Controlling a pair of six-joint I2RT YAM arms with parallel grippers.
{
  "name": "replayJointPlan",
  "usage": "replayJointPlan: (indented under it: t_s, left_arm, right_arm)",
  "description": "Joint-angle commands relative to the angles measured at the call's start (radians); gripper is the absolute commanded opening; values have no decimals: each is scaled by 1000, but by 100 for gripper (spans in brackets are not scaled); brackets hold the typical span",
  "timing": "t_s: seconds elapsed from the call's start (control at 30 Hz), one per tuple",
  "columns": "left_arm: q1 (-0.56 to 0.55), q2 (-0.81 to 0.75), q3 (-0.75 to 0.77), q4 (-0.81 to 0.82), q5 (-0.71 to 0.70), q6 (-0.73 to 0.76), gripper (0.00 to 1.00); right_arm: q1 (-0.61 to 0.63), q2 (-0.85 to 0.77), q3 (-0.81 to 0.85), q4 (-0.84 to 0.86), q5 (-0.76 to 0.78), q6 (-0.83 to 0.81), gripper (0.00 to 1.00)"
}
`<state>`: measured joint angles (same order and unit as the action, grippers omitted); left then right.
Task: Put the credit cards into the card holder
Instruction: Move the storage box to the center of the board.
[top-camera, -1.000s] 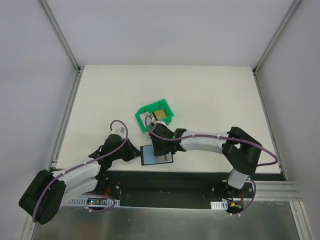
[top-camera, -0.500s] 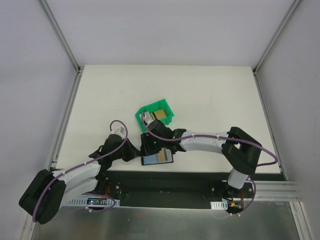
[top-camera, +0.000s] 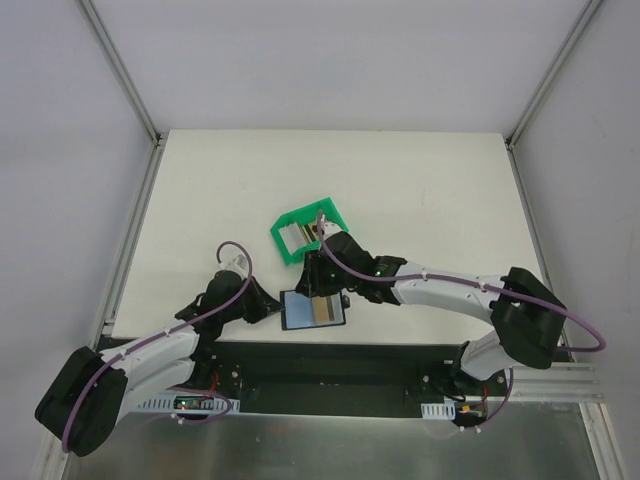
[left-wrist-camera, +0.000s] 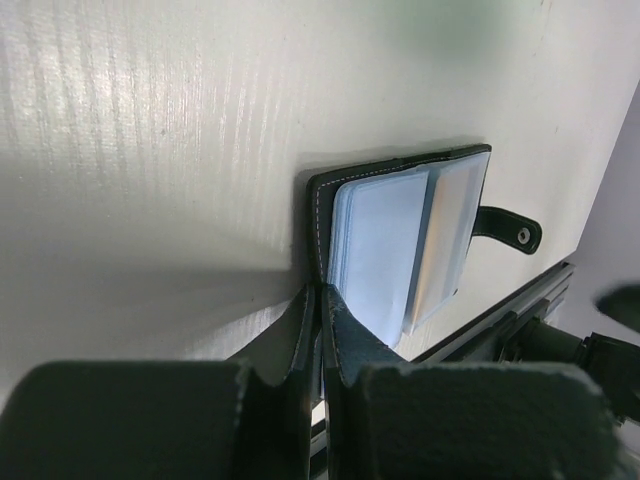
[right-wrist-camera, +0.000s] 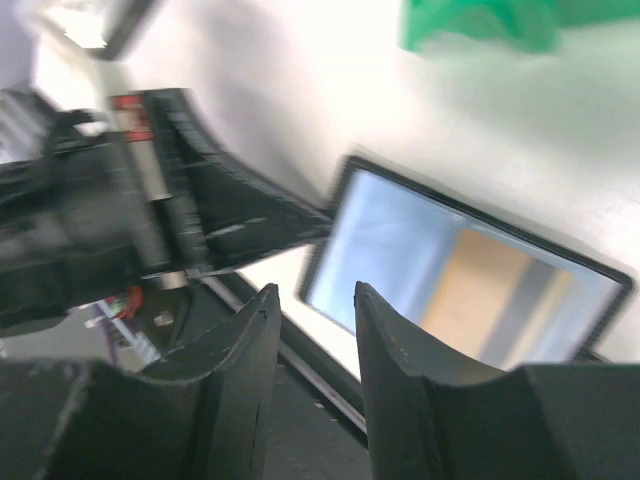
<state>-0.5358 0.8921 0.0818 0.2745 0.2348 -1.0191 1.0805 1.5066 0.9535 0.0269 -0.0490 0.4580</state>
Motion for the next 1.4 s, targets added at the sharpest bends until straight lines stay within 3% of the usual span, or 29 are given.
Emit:
replayJointPlan:
  t_s: [0.0, 0.2, 0.47, 0.77, 1.1, 1.37]
  left_arm:
    - [-3, -44, -13, -17, -17, 20, 0]
    - [-3, -94, -13, -52, -37, 27, 0]
    - [-1, -76, 10, -64, -52, 42, 0]
    - [8, -42, 30, -67, -74, 36, 0]
    - [14, -21, 39, -69, -57, 44, 0]
    - [14, 5, 50, -61, -45, 50, 0]
  right_arm:
    - [-42, 21, -53, -81, 60, 70, 38]
    - [-62, 26, -7, -97, 18, 12, 40]
    - [-148, 53, 186, -196, -2, -110, 48]
    - [-252, 231, 422, -306, -68, -217, 69]
    - [-378, 380, 557, -349, -68, -271, 70]
    - [-415, 403, 550, -400, -52, -314, 70]
